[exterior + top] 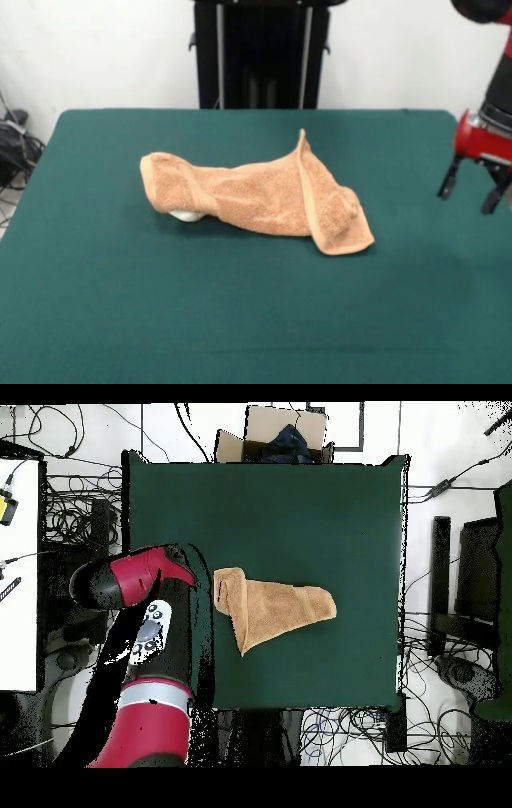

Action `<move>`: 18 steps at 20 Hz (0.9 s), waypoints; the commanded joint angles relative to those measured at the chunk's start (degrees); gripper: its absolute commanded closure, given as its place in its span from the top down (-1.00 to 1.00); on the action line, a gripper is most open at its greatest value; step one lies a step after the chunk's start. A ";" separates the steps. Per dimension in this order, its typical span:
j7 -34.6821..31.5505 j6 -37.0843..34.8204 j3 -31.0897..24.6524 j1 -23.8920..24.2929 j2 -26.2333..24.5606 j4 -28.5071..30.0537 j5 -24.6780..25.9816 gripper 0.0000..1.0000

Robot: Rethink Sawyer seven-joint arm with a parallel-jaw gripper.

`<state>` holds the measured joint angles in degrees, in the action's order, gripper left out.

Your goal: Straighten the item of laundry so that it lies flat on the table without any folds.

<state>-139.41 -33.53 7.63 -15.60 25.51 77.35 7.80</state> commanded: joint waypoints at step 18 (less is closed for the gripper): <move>-18.83 0.53 20.72 -5.71 -7.09 0.90 -3.57 1.00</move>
<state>-139.48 -33.52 25.50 -21.13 21.99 75.20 7.09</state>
